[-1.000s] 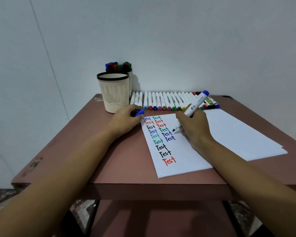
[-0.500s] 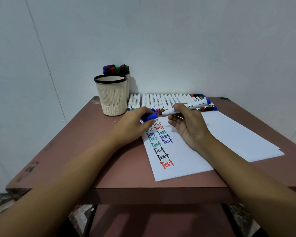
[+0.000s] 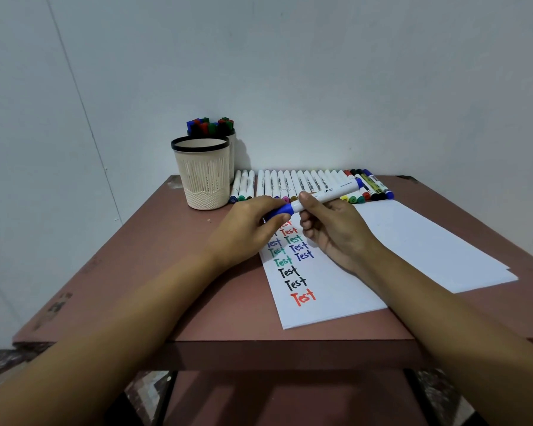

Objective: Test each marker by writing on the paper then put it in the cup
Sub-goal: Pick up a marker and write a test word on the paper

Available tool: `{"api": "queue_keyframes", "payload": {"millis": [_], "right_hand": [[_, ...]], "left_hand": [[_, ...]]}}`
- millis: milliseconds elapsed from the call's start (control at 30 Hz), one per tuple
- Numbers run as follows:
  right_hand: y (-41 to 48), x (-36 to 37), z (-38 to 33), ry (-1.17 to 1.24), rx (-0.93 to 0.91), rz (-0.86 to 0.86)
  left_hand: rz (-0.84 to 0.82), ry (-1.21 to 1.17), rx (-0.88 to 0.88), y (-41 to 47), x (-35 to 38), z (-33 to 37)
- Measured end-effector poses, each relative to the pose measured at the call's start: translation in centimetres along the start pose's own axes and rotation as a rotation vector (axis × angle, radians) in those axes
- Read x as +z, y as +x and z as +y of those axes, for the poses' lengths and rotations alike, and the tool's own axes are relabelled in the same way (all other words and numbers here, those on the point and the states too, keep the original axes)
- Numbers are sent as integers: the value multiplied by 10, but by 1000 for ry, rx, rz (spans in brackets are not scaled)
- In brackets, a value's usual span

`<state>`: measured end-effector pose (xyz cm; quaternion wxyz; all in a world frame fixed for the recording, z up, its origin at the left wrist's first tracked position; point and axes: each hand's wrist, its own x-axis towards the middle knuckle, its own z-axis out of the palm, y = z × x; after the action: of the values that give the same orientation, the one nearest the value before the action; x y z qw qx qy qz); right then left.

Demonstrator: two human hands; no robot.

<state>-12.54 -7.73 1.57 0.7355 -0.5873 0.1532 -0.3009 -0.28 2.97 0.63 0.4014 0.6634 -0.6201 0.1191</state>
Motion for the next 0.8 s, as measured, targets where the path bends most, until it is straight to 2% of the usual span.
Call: {"api": "queue_keyframes", "payload": {"millis": [300,433,567,667,733,800], "right_hand": [[3,0,2,102,46,-63],[2,3,1,66,23,-7],[0,6,-3,61,12,53],[2,3,-6,81,22,136],[5,-2,-5,-79,-48,257],[5,-9,1,-568,-243,340]], "left_hand": [[-35,-142,-131,1,4,4],[-37,-277,-236,5,4,2],[71,-553,-367,10,-1,8],[122,-585,-376,12,-8,11],[182,-583,-387,13,-17,11],[248,-553,-390,18,-28,6]]}}
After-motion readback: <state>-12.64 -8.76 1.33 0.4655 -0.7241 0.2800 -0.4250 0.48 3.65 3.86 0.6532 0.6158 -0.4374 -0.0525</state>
